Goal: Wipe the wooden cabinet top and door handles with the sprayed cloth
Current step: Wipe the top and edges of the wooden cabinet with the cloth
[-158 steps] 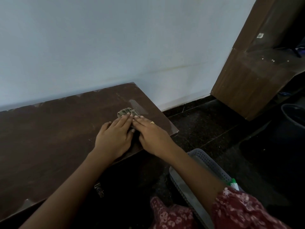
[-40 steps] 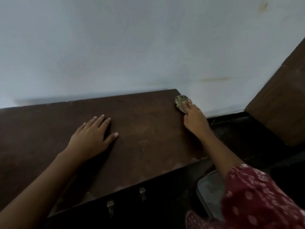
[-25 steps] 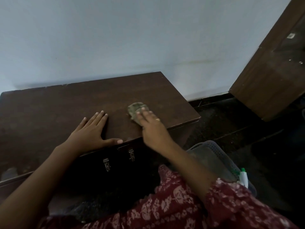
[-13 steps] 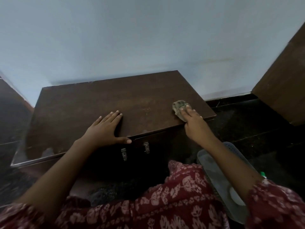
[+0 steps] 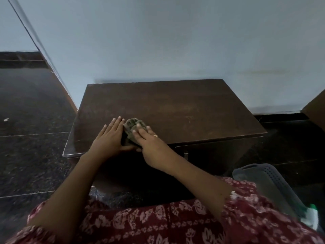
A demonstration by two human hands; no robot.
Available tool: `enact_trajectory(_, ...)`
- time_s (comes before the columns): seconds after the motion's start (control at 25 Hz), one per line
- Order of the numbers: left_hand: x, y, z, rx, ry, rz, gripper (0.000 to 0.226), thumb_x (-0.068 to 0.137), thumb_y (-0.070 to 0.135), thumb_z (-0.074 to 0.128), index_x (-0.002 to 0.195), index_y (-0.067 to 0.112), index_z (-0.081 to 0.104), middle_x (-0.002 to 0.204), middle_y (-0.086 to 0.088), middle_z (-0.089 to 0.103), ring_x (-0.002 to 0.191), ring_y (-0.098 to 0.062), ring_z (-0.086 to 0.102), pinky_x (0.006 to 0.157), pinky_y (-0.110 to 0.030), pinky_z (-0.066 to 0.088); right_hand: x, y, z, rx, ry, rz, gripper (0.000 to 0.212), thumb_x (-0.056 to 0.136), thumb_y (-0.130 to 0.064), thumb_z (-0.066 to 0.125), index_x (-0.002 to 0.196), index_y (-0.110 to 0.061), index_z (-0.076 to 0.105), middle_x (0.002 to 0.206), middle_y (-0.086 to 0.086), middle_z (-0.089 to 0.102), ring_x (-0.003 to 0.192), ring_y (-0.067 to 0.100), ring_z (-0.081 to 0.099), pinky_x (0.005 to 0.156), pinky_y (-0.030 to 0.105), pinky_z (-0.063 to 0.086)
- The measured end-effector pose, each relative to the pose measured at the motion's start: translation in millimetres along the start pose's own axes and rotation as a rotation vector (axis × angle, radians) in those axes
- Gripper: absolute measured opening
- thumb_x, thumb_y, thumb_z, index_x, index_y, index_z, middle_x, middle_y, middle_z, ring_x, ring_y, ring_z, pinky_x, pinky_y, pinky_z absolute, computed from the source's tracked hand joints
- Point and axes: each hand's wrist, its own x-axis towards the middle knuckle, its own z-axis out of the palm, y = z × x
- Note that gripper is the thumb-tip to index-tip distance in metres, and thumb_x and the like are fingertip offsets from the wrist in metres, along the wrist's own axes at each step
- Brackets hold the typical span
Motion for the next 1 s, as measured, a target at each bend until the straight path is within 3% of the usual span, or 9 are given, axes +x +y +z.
enact_trajectory(0.12, -0.6, -1.9, -0.9, -0.028, -0.013, 0.025, 0.129, 0.053, 0.085, 0.047, 0.151, 0.013, 0.003, 0.162, -0.003, -0.004, 0.149, -0.015, -0.005, 0.121, -0.038, -0.003, -10.9, 36.0, -11.0, -0.036, -0.011, 0.054, 0.069, 0.088, 0.006, 0.038, 0.149, -0.013, 0.012, 0.160, 0.008, 0.000, 0.148, 0.029, 0.004, 0.119, 0.028, 0.006)
enact_trajectory(0.24, 1.3, -1.1, -1.9, 0.006, -0.028, 0.054, 0.123, 0.061, 0.080, 0.051, 0.151, 0.015, 0.000, 0.161, -0.004, -0.008, 0.149, -0.016, -0.009, 0.121, -0.039, -0.005, -17.6, 73.8, -27.6, -0.083, 0.059, 0.283, 0.069, 0.090, 0.003, 0.035, 0.150, -0.014, 0.007, 0.160, 0.005, -0.004, 0.147, 0.031, 0.002, 0.118, 0.033, 0.010)
enact_trajectory(0.32, 5.3, -3.8, -4.6, 0.006, -0.042, 0.066, 0.129, 0.055, 0.086, 0.046, 0.151, 0.015, -0.003, 0.161, -0.004, -0.010, 0.148, -0.016, -0.011, 0.121, -0.040, -0.006, -7.3, 83.1, -30.0, -0.077, 0.108, 0.378, 0.065, 0.092, 0.000, 0.032, 0.150, -0.014, 0.007, 0.161, 0.003, -0.005, 0.147, 0.031, -0.002, 0.119, 0.037, 0.011)
enact_trajectory(0.52, 12.3, -7.5, -6.1, 0.012, -0.069, 0.114, 0.158, 0.019, 0.100, 0.019, 0.151, 0.016, -0.007, 0.160, -0.001, -0.014, 0.147, -0.013, -0.015, 0.119, -0.038, -0.009, 42.6, 69.7, -19.3, -0.111, 0.178, 0.249, 0.055, 0.097, -0.012, 0.035, 0.149, -0.013, 0.017, 0.160, 0.007, 0.007, 0.146, 0.029, 0.011, 0.119, 0.033, 0.012)
enact_trajectory(0.64, 16.6, -14.3, -9.3, -0.013, -0.085, 0.124, 0.149, 0.027, 0.094, 0.022, 0.150, 0.018, -0.010, 0.159, 0.001, -0.018, 0.143, -0.008, -0.020, 0.118, -0.035, -0.011, 84.1, 83.3, -36.3, -0.282, 0.230, 0.220, 0.054, 0.096, -0.024, 0.037, 0.148, -0.019, 0.023, 0.156, 0.007, 0.017, 0.139, 0.031, 0.027, 0.116, 0.040, 0.021)
enact_trajectory(0.8, 23.0, -22.9, -8.6, 0.010, -0.099, 0.135, 0.129, 0.059, 0.080, 0.054, 0.150, 0.017, -0.012, 0.159, 0.001, -0.020, 0.144, -0.008, -0.020, 0.120, -0.036, -0.011, 156.3, 95.6, -41.7, -0.156, 0.208, 0.281, 0.055, 0.098, -0.023, 0.034, 0.149, -0.012, 0.016, 0.160, 0.007, 0.005, 0.147, 0.030, 0.003, 0.120, 0.039, 0.008)
enact_trajectory(1.0, 33.2, -31.4, -10.4, 0.016, -0.111, 0.086, 0.122, 0.065, 0.082, 0.045, 0.148, 0.019, -0.018, 0.157, 0.004, -0.026, 0.143, -0.008, -0.024, 0.120, -0.036, -0.013, 229.2, 75.2, -37.1, -0.107, 0.206, 0.218, 0.053, 0.099, -0.015, 0.031, 0.149, -0.011, 0.013, 0.160, 0.007, 0.007, 0.147, 0.030, 0.000, 0.121, 0.037, 0.003)
